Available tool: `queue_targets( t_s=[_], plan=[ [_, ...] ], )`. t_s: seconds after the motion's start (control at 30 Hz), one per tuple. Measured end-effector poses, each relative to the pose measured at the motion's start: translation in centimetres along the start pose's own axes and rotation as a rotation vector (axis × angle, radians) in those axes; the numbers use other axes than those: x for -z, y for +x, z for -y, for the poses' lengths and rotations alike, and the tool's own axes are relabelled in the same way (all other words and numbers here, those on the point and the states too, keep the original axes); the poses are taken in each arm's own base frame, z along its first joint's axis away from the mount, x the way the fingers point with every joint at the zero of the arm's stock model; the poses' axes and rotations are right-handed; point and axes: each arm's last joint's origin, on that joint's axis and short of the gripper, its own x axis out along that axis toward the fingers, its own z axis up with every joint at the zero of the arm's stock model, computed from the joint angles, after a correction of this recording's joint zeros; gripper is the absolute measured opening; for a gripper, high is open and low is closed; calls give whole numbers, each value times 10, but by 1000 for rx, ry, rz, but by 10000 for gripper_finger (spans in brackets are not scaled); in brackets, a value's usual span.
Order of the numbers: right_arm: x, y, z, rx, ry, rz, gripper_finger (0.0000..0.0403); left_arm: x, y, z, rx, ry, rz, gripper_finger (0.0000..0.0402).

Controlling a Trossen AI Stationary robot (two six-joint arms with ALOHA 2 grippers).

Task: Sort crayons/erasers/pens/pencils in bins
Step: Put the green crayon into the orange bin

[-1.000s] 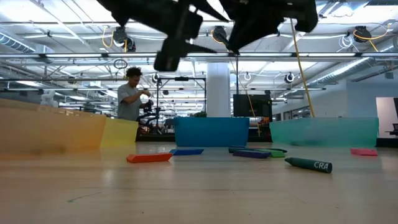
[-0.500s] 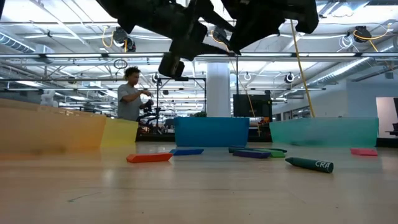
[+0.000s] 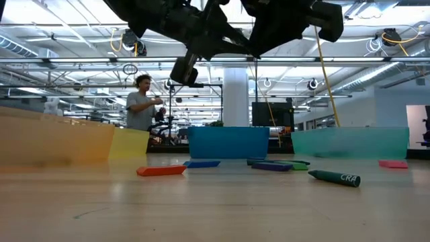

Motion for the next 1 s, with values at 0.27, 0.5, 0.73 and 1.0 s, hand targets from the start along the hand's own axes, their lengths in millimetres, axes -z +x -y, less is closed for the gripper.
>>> queue_targets(
  t_s=[0.27, 0.5, 0.73, 1.0],
  plan=[
    [-20, -22, -4, 150, 11, 64, 140, 6, -33, 4, -169, 29, 35, 21],
    [-22, -37, 0, 184, 262, 135, 173, 42, -107, -9, -694, -20, 56, 21],
    [-5, -6, -16, 82, 589, 78, 173, 79, -162, -30, -1261, -108, 21, 29],
    [29, 41, -70, -1, 798, -102, 173, 101, -147, -70, -1303, -51, -19, 31]
  ],
)
